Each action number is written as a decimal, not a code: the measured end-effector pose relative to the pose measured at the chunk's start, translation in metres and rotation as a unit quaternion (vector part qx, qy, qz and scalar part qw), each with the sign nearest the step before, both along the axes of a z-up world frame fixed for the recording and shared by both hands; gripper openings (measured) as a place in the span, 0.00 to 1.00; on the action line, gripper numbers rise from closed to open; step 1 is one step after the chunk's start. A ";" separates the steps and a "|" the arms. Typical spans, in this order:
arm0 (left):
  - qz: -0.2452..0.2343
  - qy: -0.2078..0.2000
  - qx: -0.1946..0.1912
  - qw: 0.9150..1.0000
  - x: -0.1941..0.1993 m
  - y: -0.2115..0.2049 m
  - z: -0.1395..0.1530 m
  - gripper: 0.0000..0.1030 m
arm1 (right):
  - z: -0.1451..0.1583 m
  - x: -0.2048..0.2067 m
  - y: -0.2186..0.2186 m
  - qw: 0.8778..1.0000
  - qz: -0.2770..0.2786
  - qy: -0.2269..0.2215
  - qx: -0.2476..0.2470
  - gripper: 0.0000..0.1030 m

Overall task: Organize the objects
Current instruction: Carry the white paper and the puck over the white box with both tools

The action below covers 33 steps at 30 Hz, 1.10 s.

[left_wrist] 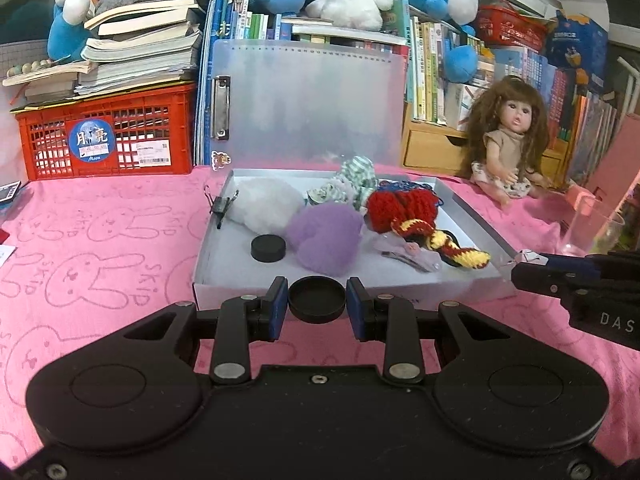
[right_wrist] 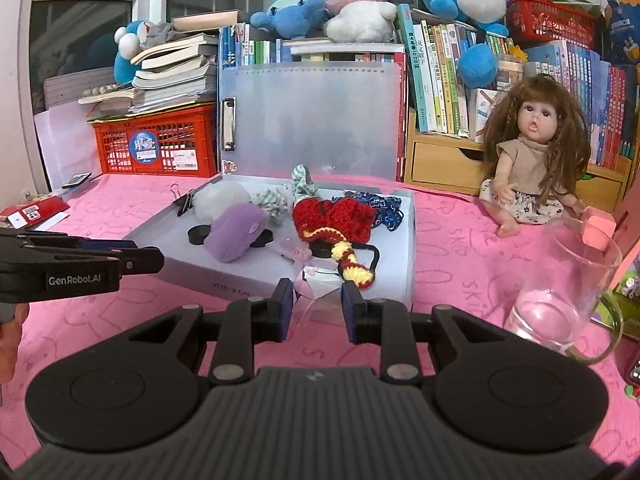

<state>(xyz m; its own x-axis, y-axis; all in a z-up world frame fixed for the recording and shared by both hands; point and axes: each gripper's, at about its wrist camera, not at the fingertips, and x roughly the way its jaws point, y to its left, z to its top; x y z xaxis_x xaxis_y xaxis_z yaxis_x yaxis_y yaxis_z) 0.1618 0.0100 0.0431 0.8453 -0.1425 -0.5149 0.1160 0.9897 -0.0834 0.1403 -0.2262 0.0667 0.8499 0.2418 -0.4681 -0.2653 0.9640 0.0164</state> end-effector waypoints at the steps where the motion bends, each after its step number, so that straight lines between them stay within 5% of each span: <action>1: 0.001 0.001 -0.001 1.000 0.003 0.001 0.000 0.29 | 0.000 0.002 0.000 1.000 -0.001 0.000 0.000 0.30; 33: 0.004 0.012 -0.016 1.000 0.058 0.018 -0.013 0.29 | -0.008 0.067 -0.003 0.998 -0.038 0.048 0.016 0.30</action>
